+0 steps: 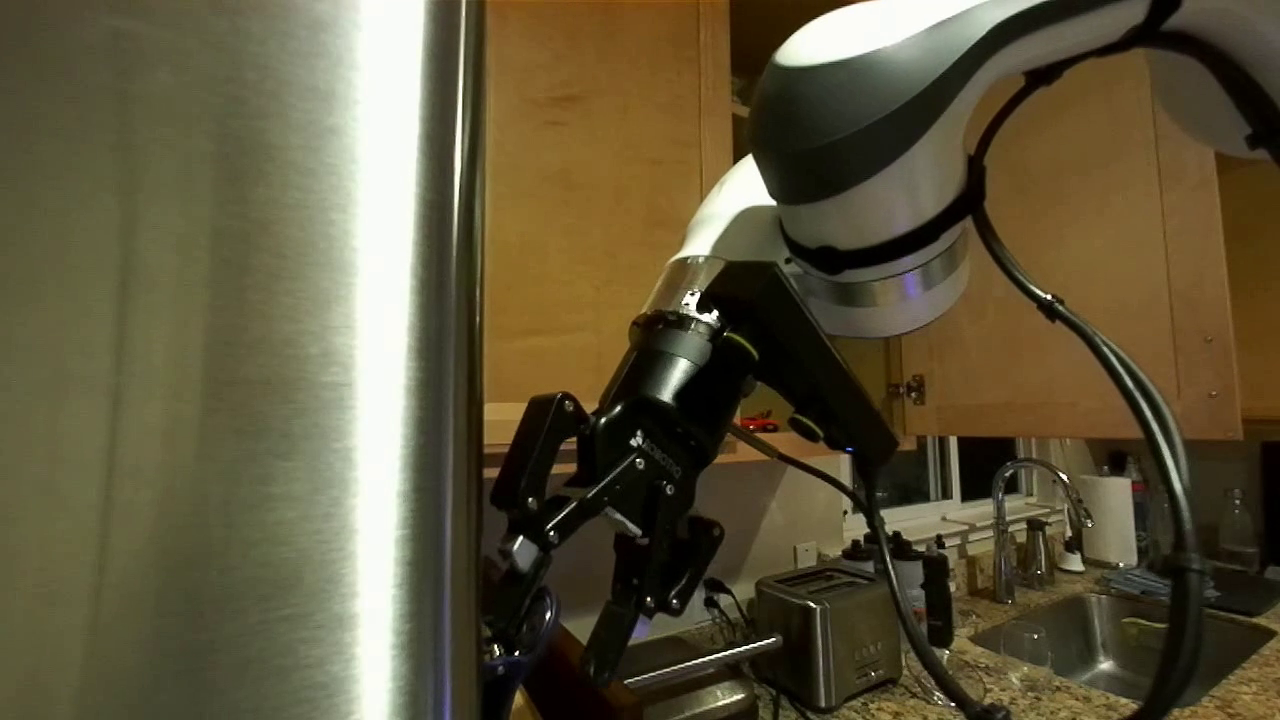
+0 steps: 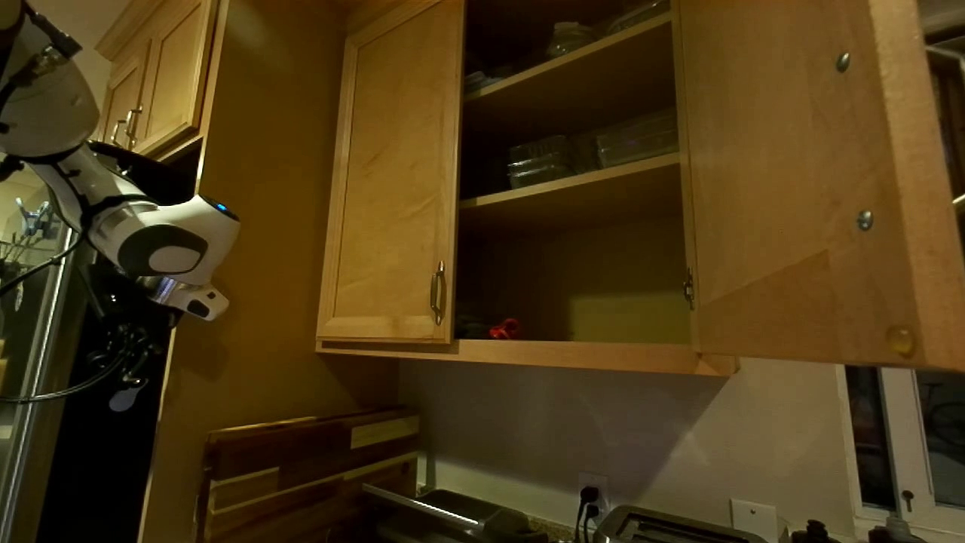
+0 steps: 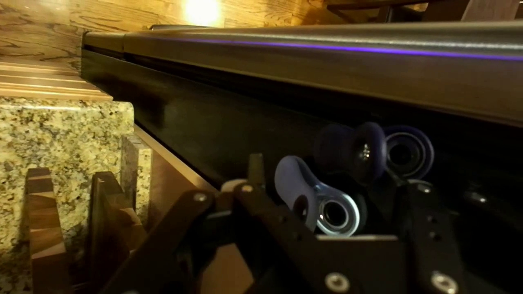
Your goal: Take the object and put it in the cabinet, then close the door
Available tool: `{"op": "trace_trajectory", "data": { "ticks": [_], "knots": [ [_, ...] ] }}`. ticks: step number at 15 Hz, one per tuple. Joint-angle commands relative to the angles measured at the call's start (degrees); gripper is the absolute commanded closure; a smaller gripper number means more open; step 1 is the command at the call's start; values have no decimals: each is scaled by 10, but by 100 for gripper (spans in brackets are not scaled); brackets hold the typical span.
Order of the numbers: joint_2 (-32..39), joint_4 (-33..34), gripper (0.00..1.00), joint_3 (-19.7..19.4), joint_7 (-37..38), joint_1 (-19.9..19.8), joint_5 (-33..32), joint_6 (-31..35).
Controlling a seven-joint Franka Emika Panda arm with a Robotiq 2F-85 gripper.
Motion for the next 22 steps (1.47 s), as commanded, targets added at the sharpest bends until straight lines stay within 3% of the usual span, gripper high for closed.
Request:
{"op": "trace_trajectory", "data": {
  "ticks": [1, 5, 8, 13, 15, 20, 22],
  "knots": [
    [-2, -3, 66, -8, -19, 14, 37, 13],
    [0, 0, 90, -8, -33, 13, 59, 9],
    [2, 3, 96, -10, -44, 13, 76, 1],
    [-4, 4, 93, -18, -65, 15, 86, -24],
    [-29, -4, 93, -29, -84, 16, 95, -63],
    [-105, -40, 93, -44, -29, -13, 58, -121],
    [-135, -59, 93, -48, 5, -32, 37, -110]
  ]
}}
